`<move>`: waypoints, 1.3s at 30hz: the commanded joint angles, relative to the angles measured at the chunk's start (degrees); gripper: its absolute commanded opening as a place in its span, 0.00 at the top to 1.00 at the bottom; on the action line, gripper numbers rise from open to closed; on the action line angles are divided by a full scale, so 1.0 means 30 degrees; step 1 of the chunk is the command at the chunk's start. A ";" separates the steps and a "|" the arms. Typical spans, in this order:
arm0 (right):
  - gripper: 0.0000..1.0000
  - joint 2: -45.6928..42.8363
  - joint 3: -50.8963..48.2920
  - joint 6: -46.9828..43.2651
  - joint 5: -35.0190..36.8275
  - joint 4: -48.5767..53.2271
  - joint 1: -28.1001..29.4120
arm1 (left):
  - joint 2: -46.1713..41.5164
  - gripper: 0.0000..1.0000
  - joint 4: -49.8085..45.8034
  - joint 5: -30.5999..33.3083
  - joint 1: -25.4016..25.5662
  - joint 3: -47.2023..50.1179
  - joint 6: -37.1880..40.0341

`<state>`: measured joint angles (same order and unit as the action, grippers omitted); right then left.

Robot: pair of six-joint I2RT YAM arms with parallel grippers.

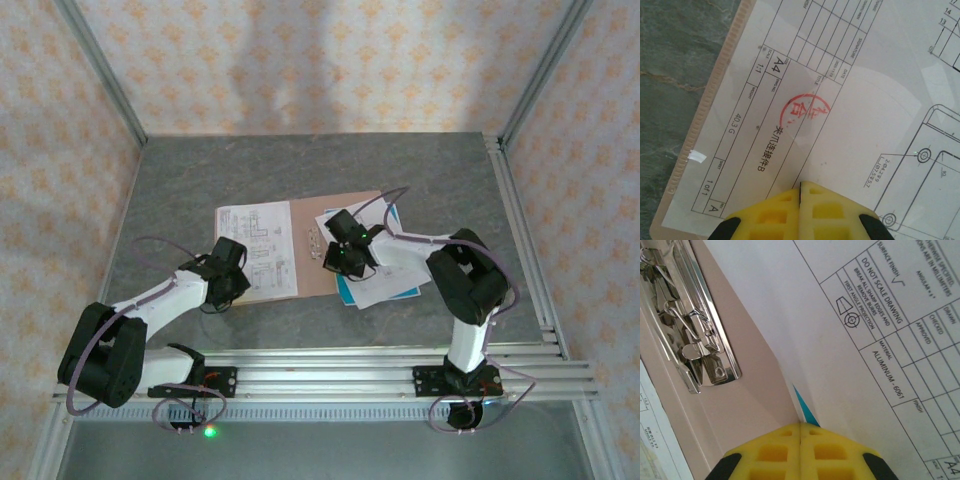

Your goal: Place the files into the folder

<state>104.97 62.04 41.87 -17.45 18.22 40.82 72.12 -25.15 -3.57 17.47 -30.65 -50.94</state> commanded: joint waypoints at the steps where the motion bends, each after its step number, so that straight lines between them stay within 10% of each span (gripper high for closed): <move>1: 0.94 0.0083 0.0228 -0.0459 0.1112 0.1165 -0.0323 | 0.0213 1.00 -0.1842 0.1056 -0.0288 -0.0006 0.0366; 11: 0.76 -0.1714 0.1257 0.0348 0.0638 0.0791 -0.0131 | 0.0179 1.00 -0.1762 0.1059 -0.0287 -0.0006 0.0407; 39: 0.98 0.3902 0.7019 0.0868 0.1387 0.3625 0.1328 | 0.0442 1.00 -0.1579 0.0957 -0.0288 -0.0153 0.0452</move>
<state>115.96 81.60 43.66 -14.96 27.44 44.25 72.16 -25.91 -3.33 17.10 -30.83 -50.52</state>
